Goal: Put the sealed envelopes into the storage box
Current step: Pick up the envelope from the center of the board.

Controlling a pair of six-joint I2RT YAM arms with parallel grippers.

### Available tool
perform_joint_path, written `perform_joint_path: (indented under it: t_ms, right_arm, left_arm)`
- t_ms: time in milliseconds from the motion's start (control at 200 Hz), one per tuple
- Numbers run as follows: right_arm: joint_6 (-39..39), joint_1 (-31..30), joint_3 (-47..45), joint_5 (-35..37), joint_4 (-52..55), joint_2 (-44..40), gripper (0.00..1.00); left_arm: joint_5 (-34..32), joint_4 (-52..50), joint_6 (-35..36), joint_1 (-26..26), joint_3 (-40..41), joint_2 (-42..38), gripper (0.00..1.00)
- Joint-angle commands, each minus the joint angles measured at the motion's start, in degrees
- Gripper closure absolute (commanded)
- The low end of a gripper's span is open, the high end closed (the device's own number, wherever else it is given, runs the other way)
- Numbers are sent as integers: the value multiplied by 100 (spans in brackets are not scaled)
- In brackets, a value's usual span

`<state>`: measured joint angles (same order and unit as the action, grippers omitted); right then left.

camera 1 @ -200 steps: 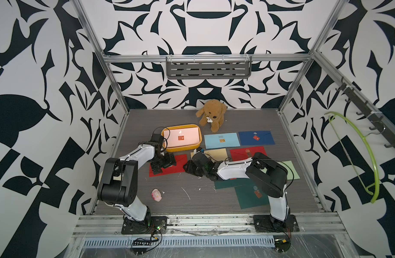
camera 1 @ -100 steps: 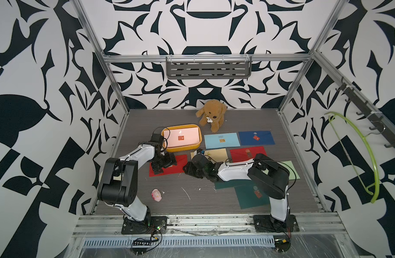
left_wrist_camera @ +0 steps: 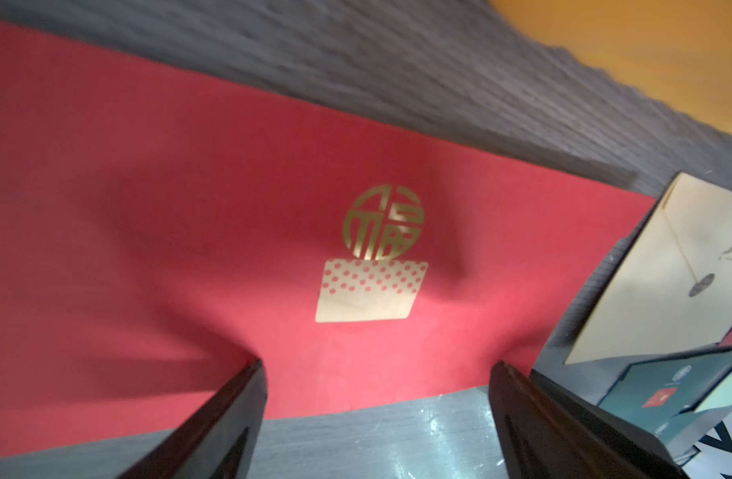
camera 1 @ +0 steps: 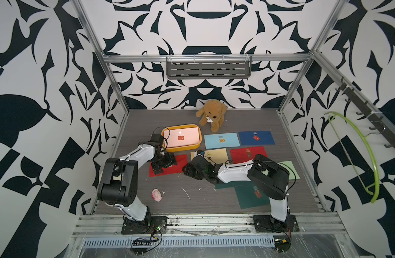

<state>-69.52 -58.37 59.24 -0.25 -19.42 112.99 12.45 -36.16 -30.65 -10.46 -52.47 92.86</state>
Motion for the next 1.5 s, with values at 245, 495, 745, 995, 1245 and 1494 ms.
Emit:
perform_joint_path:
  t_ms: [245,495,745,995,1245,1494]
  right_arm:
    - [106,-8,199,269,-397,321,56]
    - [218,34,246,380,-411,347,72]
    - [414,70,183,667,-654,342,78]
    - [541,176,232,763,-796,408,85]
    - [745,186,199,644,-924,339,100]
    - [821,148,-78,673,-873,-53,100]
  left_arm:
    - [390,-65,56,-12,333,206,9]
    - [375,-91,103,-16,395,229,10]
    - [364,-209,155,-9,316,147,10]
    - [372,-176,165,-17,410,150,9]
    - [561,-315,216,-16,153,-79,8]
    - [450,-883,356,-4,-509,-548,5]
